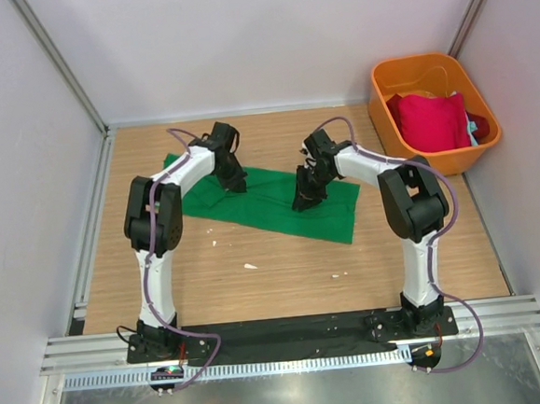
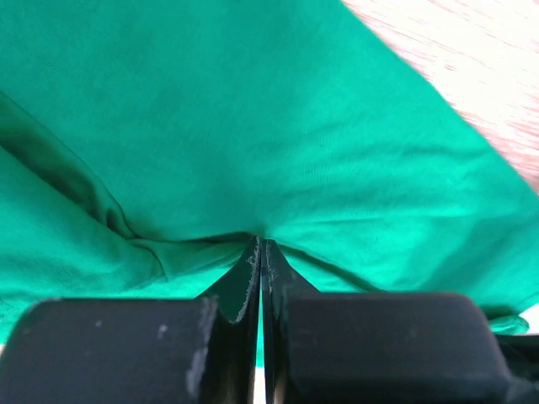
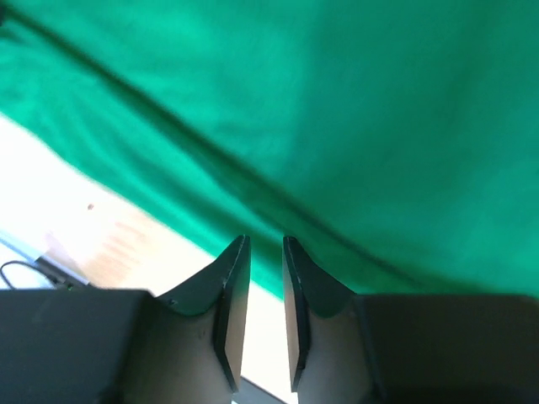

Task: Fold and stack the t-shirts
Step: Fold the tshirt

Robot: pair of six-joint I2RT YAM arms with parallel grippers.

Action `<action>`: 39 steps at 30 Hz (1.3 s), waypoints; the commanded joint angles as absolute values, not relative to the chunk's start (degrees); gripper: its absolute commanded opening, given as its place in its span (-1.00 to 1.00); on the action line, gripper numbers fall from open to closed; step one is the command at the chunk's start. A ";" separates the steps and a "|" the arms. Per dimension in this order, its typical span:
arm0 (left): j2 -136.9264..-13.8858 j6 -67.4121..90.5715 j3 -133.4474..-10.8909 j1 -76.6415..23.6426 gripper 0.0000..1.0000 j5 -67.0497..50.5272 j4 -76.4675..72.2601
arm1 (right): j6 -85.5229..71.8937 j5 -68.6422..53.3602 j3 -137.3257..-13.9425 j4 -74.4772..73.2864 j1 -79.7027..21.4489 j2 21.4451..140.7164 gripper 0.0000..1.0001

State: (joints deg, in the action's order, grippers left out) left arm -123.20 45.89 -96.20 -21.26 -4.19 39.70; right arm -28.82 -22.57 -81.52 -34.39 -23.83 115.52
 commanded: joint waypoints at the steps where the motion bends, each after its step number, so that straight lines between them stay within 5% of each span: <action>1: -124.72 45.00 -97.39 -20.83 -1.00 -3.78 40.25 | -27.95 -20.83 -84.81 -34.45 -23.73 117.77 -0.40; 15: -120.51 41.92 -98.35 -20.83 -0.99 -2.11 42.18 | -22.15 -13.27 -91.49 -40.43 -23.64 119.63 -0.21; 18: -115.94 42.36 -97.91 -20.83 -0.79 -2.29 43.41 | -21.36 -11.96 -92.46 -41.57 -23.56 115.41 -0.01; 22: -110.40 43.67 -97.30 -20.57 -0.10 4.82 46.84 | -16.19 -7.30 -95.79 -45.08 -23.20 115.22 0.27; 24: -109.17 44.82 -97.38 -19.34 0.01 9.03 49.73 | -13.63 -6.16 -97.02 -46.31 -23.03 116.62 0.31; 27: -109.42 47.37 -96.60 -15.75 -0.01 9.33 51.59 | -12.40 -4.67 -98.70 -46.50 -22.85 118.65 0.34; 32: -110.74 49.66 -91.41 -8.10 -0.35 2.30 47.56 | -11.60 -2.11 -98.26 -45.97 -22.85 120.06 0.36; 39: -116.53 46.67 -94.64 -3.96 -0.35 0.35 43.95 | -11.34 -0.53 -92.82 -43.86 -22.76 119.36 0.35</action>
State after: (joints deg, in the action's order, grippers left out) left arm -114.59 47.64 -91.24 -3.14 2.46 46.54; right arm -12.38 -2.61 -94.72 -44.56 -22.76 119.79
